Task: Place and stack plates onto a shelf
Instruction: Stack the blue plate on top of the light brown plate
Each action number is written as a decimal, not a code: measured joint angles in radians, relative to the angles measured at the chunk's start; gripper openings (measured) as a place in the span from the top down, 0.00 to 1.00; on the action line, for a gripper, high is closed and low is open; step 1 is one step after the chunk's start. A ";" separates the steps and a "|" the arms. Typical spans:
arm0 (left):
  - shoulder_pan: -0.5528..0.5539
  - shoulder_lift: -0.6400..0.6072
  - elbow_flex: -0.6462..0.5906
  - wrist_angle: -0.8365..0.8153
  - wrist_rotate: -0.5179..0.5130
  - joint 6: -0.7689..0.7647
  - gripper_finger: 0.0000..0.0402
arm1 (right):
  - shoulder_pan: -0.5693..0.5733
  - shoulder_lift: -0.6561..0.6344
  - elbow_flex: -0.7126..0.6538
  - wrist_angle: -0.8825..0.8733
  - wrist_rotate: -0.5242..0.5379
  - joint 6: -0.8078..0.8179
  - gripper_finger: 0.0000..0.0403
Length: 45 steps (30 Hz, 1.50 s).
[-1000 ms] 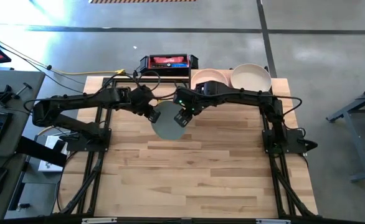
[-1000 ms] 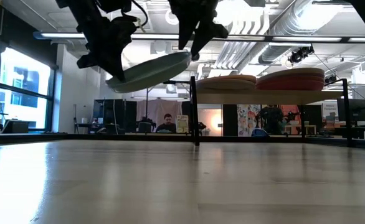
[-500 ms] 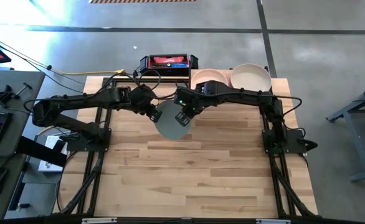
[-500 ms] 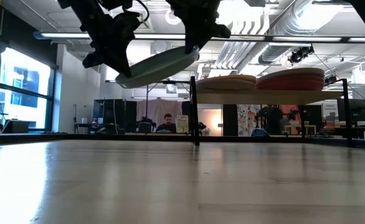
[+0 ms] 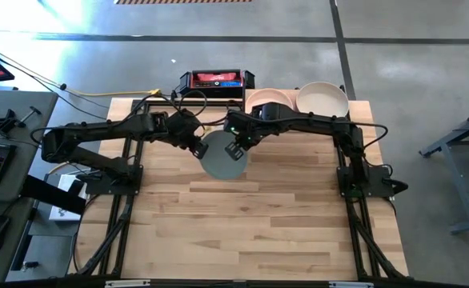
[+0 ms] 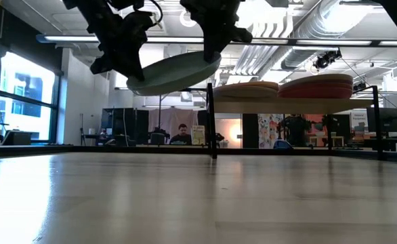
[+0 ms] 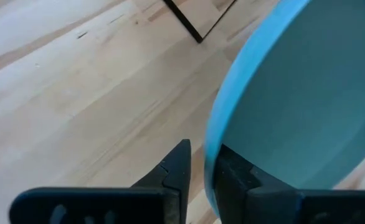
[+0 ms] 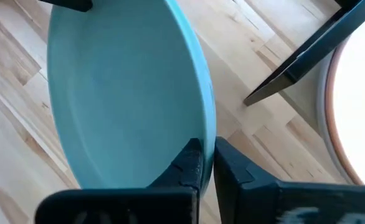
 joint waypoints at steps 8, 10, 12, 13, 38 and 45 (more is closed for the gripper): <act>0.002 0.000 0.000 0.062 0.061 -0.015 0.76 | -0.001 0.000 0.000 -0.036 -0.008 -0.012 1.00; 0.002 0.000 0.000 0.089 0.080 -0.015 0.74 | -0.005 0.000 0.000 -0.043 -0.011 -0.029 1.00; 0.002 0.000 0.000 0.111 0.099 -0.016 0.72 | -0.007 0.000 0.000 -0.051 -0.011 -0.040 1.00; 0.002 0.000 0.000 0.117 0.105 -0.016 0.71 | -0.008 0.000 0.001 -0.058 -0.011 -0.046 1.00; 0.120 -0.122 0.000 0.118 0.110 0.008 0.70 | -0.256 -0.012 0.128 -0.261 -0.125 -0.478 1.00; 0.121 -0.124 0.000 0.117 0.098 0.019 0.70 | -0.436 -0.050 0.128 -0.259 -0.220 -0.576 1.00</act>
